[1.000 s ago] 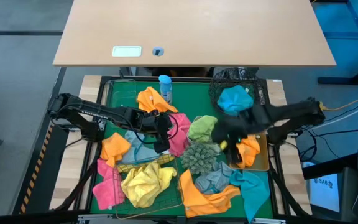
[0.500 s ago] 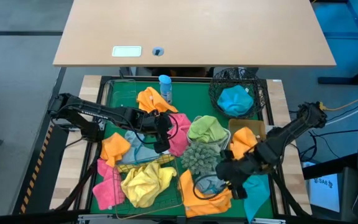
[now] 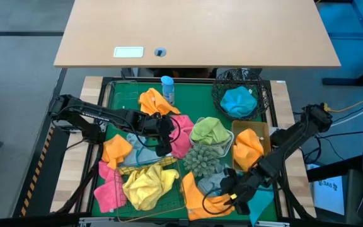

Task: Sort microfiber towel by color & place in baskets
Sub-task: Put the orange microfiber cloth into the orange bin

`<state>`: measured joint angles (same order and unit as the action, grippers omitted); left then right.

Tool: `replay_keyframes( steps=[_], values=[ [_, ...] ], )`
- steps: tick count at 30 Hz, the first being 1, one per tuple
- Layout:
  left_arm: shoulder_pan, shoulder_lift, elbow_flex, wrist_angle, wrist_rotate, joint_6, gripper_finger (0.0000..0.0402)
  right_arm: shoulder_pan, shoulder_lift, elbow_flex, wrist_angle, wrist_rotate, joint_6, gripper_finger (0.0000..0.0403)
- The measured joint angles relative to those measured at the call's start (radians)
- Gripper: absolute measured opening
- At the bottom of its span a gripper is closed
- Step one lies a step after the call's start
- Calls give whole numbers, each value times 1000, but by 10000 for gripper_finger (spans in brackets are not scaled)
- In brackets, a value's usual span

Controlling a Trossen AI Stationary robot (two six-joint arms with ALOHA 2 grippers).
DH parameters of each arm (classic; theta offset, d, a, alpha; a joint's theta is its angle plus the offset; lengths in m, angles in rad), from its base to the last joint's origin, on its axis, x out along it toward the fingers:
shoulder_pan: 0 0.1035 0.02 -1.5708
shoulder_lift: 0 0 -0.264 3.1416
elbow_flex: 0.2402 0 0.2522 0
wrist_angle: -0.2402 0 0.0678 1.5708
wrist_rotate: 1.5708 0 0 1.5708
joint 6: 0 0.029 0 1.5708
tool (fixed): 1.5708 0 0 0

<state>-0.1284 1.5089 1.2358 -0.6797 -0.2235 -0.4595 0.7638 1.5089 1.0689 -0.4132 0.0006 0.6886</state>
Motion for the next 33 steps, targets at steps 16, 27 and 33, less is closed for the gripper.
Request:
replay_keyframes(
  steps=[16,27,33],
  values=[
    [0,0,0,0,12,-4,118,57,119,-80,94,30,48,201],
    [0,0,0,0,12,-10,118,55,164,-80,100,-3,38,108],
    [0,0,0,0,12,-10,118,42,163,-80,100,-37,48,11]
  ],
)
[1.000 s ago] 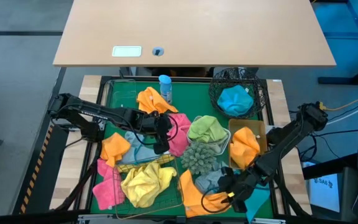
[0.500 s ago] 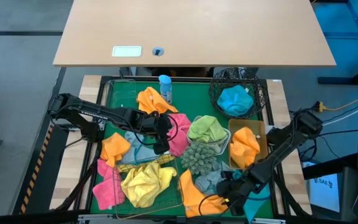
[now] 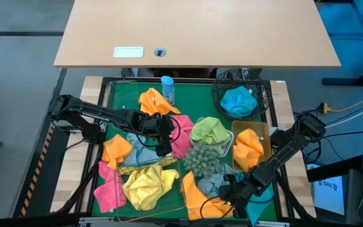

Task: Sort microfiber towel by color & place in baskets
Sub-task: Put the orange microfiber cloth into the orange bin

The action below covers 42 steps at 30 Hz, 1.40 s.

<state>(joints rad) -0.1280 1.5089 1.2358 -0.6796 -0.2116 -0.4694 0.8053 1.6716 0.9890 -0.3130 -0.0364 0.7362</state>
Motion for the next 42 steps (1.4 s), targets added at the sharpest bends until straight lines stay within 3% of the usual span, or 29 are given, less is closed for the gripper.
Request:
replay_keyframes(
  steps=[4,8,18,28,42],
  values=[
    [0,0,0,0,0,0,118,-25,-34,0,-12,-41,29,25],
    [0,0,0,1,0,0,118,-57,-96,0,-59,-73,30,6],
    [0,0,0,2,0,1,118,-115,-379,0,-192,-88,69,5],
    [0,0,0,8,-7,7,118,-119,-700,0,-219,87,88,3],
    [0,0,0,9,-8,8,118,-119,-1043,0,-185,231,-93,2]
  ],
)
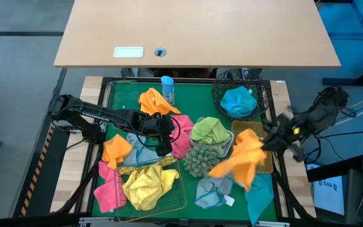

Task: Sort microfiber towel by color & place in baskets
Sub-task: Put the orange microfiber cloth into the orange bin

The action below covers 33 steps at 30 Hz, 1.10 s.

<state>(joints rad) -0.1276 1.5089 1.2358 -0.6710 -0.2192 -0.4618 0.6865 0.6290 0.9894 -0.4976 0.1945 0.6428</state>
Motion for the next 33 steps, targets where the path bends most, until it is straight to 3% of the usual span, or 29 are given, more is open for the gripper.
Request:
replay_keyframes(
  steps=[5,9,20,27,33],
  values=[
    [0,0,0,3,0,0,118,0,-107,0,87,82,-57,3],
    [0,0,0,3,0,-1,118,0,-180,24,83,89,-65,3],
    [0,0,0,8,0,-8,118,0,-228,210,-289,23,-42,3],
    [0,0,0,10,0,-9,118,0,-205,177,-396,22,11,3],
    [0,0,0,17,0,-50,118,0,-192,29,-421,22,15,3]
  ],
)
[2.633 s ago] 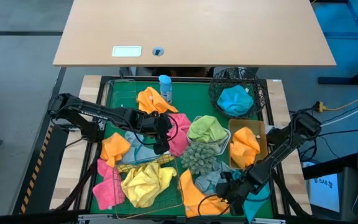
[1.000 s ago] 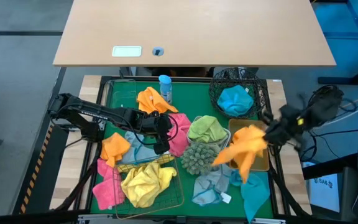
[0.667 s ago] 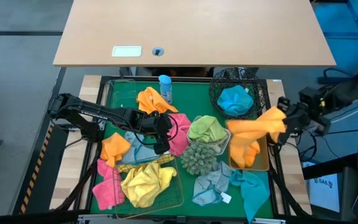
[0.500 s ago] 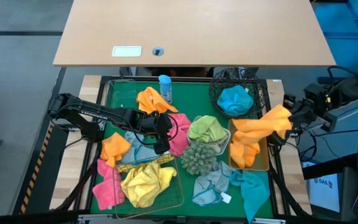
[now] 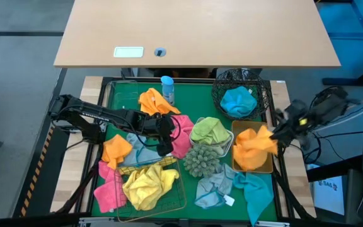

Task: Sort microfiber towel by color & place in baskets
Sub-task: Put the orange microfiber cloth into the orange bin

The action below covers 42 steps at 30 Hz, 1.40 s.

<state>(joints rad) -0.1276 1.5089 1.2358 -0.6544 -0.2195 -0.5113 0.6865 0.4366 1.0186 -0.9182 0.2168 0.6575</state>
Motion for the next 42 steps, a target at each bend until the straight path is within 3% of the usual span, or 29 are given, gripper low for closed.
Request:
replay_keyframes(
  steps=[13,20,37,42],
  values=[
    [0,0,0,17,0,-10,118,0,0,-376,1,-1,262,3],
    [0,0,0,17,0,-10,118,0,3,-497,-53,1,465,3],
    [0,0,0,16,0,-2,118,0,131,-513,-33,-8,447,5],
    [0,0,0,16,0,-2,118,0,131,-512,-28,-21,445,50]
  ],
)
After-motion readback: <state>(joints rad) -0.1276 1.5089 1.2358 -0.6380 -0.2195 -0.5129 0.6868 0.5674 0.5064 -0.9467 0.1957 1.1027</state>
